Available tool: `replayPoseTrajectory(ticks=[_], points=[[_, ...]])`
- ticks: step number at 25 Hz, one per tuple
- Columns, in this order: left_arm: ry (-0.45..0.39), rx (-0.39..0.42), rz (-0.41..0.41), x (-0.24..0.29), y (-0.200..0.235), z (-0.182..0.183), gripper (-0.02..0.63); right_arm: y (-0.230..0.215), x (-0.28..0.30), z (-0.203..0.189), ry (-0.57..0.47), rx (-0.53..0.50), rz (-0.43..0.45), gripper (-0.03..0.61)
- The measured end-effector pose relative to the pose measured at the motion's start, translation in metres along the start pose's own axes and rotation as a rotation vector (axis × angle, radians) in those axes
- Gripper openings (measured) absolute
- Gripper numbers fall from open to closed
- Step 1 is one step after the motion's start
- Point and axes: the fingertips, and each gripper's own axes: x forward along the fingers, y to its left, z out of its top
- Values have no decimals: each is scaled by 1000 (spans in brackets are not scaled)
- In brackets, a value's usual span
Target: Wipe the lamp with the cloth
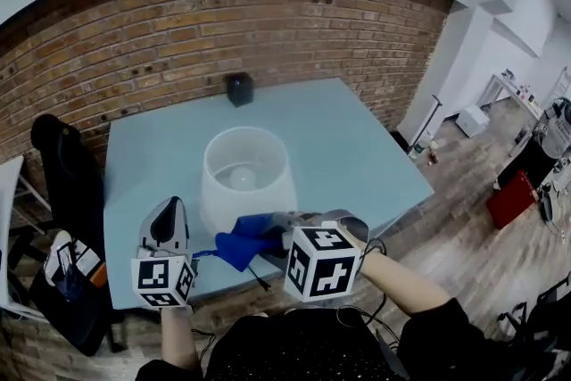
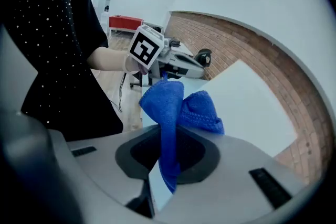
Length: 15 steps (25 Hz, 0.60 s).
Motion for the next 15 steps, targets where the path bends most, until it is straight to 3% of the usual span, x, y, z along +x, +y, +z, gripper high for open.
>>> replayPoseTrajectory(ticks=[5, 8, 11, 15], points=[[30, -17, -5, -2, -6, -13, 8, 37, 33, -50, 63, 111, 169, 61], [45, -19, -8, -3, -7, -18, 9, 45, 28, -75, 94, 141, 194, 61], [54, -12, -5, -3, -3, -19, 8, 24, -14, -75, 56, 148, 135, 61], [53, -4, 11, -3, 8, -18, 9, -34, -105, -46, -87, 110, -80, 61]])
